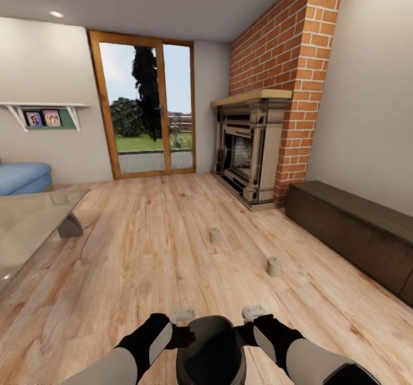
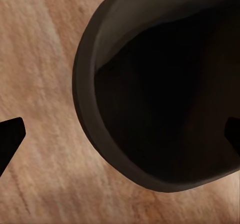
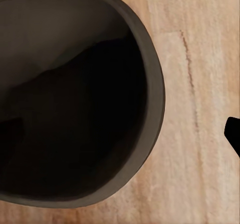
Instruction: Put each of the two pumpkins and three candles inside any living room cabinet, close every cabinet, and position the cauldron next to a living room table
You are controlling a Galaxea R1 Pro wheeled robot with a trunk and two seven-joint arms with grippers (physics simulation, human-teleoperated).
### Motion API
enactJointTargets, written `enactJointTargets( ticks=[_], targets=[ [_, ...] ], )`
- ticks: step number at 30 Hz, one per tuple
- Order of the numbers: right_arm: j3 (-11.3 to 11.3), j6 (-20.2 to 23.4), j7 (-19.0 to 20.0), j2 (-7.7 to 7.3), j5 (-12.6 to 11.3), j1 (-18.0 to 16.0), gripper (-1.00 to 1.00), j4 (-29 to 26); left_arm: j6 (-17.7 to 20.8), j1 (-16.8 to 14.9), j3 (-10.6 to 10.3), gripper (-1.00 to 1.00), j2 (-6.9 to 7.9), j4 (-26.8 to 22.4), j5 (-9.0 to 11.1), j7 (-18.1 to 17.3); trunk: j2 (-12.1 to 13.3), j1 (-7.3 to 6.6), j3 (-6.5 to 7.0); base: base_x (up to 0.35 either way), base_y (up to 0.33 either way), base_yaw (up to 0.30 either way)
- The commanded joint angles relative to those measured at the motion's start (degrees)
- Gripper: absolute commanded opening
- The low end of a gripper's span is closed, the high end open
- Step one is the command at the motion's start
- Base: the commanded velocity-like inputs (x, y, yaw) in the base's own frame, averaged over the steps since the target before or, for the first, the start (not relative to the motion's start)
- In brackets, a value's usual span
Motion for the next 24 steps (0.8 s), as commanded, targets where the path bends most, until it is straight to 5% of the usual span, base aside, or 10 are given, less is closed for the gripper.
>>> enactJointTargets(
  ticks=[1,10,24],
  targets=[
    [0.5,0.2,0.0,-0.03,-0.5,0.0,1.00,-0.1,0.3,0.0,-0.4,1.00,0.03,-0.1,0.6,0.5,-0.4,0.21,-0.24,0.000,0.000,0.000],
    [0.5,0.2,0.0,-0.03,-0.5,0.0,1.00,-0.1,0.4,0.0,-0.4,1.00,0.03,-0.1,0.6,0.5,-4.0,2.18,-1.86,0.000,0.000,0.000],
    [0.5,0.2,0.0,-0.03,-0.5,0.0,1.00,-0.1,0.4,0.0,-0.4,1.00,0.03,-0.1,0.6,0.5,-4.2,2.55,-4.96,0.000,0.000,0.000]
  ],
)
